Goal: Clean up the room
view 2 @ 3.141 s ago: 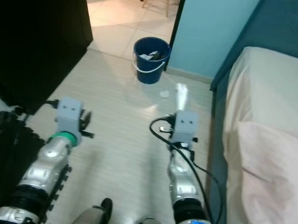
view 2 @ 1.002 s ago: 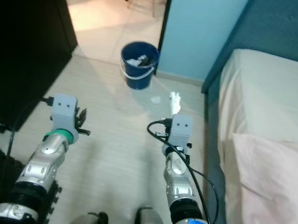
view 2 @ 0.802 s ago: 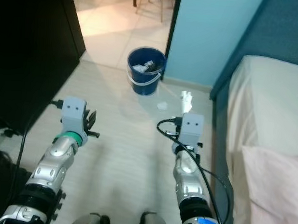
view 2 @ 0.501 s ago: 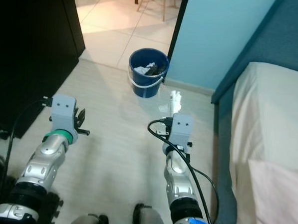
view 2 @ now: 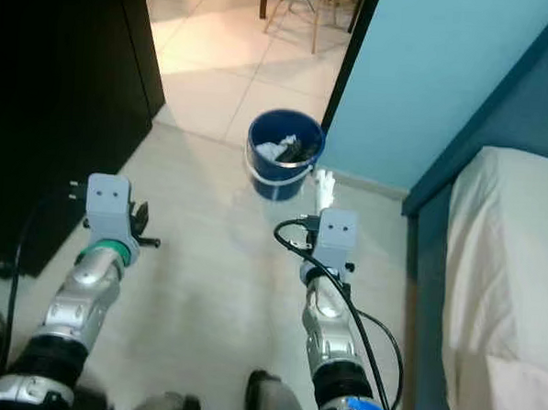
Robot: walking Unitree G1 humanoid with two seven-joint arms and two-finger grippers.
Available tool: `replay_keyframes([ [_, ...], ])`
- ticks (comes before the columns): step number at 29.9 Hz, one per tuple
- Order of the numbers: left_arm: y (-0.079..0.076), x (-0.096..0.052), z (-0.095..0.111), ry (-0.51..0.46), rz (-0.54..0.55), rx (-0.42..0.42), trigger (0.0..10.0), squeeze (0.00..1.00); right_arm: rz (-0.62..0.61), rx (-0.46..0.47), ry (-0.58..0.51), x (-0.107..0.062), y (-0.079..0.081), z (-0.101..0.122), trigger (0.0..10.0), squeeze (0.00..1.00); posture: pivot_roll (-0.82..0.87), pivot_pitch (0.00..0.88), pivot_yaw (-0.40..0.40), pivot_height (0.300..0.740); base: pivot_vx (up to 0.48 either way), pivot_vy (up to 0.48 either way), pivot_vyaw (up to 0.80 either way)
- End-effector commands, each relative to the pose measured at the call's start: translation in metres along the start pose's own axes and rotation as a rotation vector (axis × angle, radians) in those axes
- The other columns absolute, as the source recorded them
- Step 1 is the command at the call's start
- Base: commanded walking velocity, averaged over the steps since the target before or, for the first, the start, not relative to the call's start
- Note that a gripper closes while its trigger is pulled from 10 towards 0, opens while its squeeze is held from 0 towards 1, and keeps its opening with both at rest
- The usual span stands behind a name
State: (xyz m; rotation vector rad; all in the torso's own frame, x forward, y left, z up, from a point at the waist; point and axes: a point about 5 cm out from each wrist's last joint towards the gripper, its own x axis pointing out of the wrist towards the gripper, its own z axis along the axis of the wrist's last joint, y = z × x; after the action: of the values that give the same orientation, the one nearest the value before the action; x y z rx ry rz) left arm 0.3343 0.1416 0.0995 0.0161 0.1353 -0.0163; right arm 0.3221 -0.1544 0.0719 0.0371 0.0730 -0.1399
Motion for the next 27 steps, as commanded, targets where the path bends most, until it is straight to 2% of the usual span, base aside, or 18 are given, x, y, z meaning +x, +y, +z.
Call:
replay_keyframes([
  [1, 0.0051, -0.0042, -0.0135, 0.052, 0.019, 0.002, 10.0, 0.00, -0.010, 0.008, 0.027, -0.0010, -0.0007, -0.0043, 10.0, 0.00, 0.07, 0.094, 0.026, 0.740, 0.442, 0.000, 0.00],
  [7, 0.0033, -0.0044, -0.0147, 0.057, 0.013, 0.004, 10.0, 0.00, -0.013, 0.006, 0.048, -0.0015, -0.0017, -0.0071, 10.0, 0.00, 0.07, 0.088, 0.020, 0.740, 0.443, 0.000, 0.00],
  [20, 0.0031, -0.0044, -0.0151, 0.062, 0.010, 0.009, 10.0, 0.00, -0.019, 0.009, 0.068, -0.0016, -0.0032, -0.0109, 10.0, 0.00, 0.08, 0.077, 0.017, 0.740, 0.452, 0.000, -0.75],
  [27, 0.0031, -0.0040, -0.0148, 0.063, 0.008, 0.011, 10.0, 0.00, -0.021, 0.010, 0.068, -0.0004, -0.0025, -0.0099, 10.0, 0.00, 0.08, 0.085, 0.019, 0.740, 0.454, 0.000, -0.13],
])
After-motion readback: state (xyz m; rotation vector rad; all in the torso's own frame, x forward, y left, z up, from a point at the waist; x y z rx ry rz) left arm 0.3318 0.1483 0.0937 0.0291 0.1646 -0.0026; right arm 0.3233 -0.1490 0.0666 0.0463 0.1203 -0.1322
